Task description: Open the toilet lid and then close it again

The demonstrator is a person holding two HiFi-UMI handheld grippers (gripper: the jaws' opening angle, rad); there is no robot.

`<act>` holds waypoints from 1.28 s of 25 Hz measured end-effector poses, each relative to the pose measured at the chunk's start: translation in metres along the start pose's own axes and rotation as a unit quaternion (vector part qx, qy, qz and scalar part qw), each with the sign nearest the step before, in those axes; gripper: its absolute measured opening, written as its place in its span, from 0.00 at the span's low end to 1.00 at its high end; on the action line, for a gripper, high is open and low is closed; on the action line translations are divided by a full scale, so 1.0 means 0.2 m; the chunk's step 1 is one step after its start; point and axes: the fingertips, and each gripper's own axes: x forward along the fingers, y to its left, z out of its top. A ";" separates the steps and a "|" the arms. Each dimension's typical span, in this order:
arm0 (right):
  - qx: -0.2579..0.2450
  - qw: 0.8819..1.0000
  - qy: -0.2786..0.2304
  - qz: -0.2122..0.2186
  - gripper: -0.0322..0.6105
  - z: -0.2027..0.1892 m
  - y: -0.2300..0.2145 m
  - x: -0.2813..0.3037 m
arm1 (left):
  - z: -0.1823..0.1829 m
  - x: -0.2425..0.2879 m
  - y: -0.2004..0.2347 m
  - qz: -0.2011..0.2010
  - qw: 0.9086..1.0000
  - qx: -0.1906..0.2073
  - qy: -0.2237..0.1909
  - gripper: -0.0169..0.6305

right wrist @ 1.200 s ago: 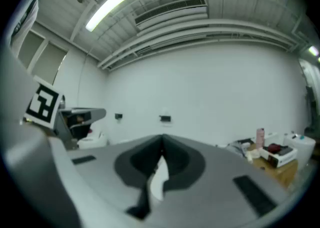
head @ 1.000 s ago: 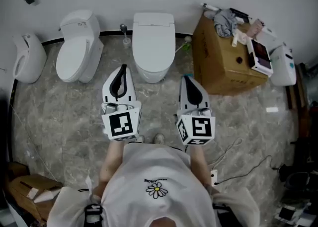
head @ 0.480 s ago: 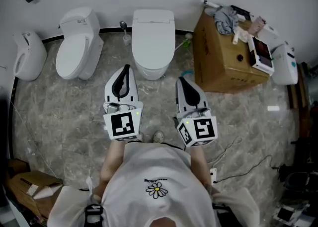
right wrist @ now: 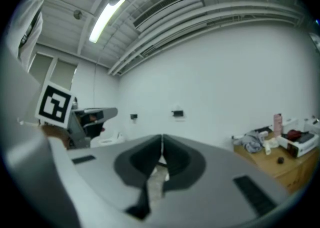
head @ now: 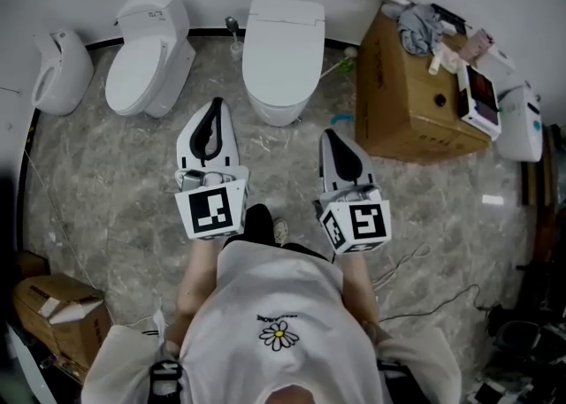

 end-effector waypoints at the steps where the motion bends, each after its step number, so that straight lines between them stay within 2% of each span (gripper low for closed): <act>1: 0.001 1.000 0.001 0.003 0.10 -0.01 0.00 0.00 | 0.00 -0.01 0.01 0.004 1.000 -0.002 0.000 0.07; 8: -0.003 1.000 -0.004 0.004 0.10 -0.03 -0.03 -0.02 | -0.03 0.02 -0.01 0.003 1.000 0.003 -0.008 0.07; 12: -0.009 1.000 -0.015 -0.018 0.10 -0.01 -0.10 -0.01 | -0.01 0.09 -0.04 -0.007 1.000 0.008 -0.019 0.07; 16: -0.014 0.999 -0.021 -0.038 0.10 0.01 -0.18 0.03 | -0.01 0.18 -0.06 -0.019 0.999 -0.009 -0.032 0.07; 20: 0.004 0.999 -0.013 -0.045 0.10 0.00 -0.25 0.11 | -0.04 0.26 -0.04 -0.024 0.999 -0.007 -0.025 0.07; 27: 0.037 0.997 0.000 -0.068 0.10 -0.09 -0.36 0.37 | -0.20 0.53 0.07 -0.034 0.999 -0.011 -0.002 0.07; 32: 0.031 0.997 0.005 -0.070 0.10 -0.10 -0.41 0.65 | -0.28 0.80 0.16 -0.041 0.999 -0.022 0.002 0.07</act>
